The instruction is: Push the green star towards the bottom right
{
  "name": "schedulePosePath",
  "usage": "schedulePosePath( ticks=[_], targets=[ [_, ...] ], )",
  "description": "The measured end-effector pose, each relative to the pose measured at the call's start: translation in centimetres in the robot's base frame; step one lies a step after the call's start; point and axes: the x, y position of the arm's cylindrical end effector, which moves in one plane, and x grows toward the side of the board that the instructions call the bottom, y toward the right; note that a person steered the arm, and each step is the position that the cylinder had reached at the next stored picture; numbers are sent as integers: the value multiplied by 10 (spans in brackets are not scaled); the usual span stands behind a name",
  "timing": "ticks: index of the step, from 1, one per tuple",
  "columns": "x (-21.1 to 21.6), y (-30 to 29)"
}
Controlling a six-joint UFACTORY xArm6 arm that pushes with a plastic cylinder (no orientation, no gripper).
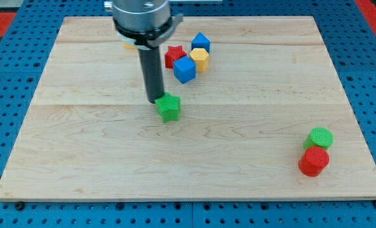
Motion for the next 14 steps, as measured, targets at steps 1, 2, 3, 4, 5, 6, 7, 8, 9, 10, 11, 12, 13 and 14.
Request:
schedulePosePath(
  ticks=[1,2,3,4,5,6,7,8,9,10,11,12,13,14],
  targets=[
    [34,51],
    [47,62],
    [30,30],
    [38,8],
    [63,20],
    [80,64],
    [85,98],
    [77,74],
    [49,69],
    [42,93],
    [57,120],
    [83,136],
    [91,142],
    [88,112]
  ],
)
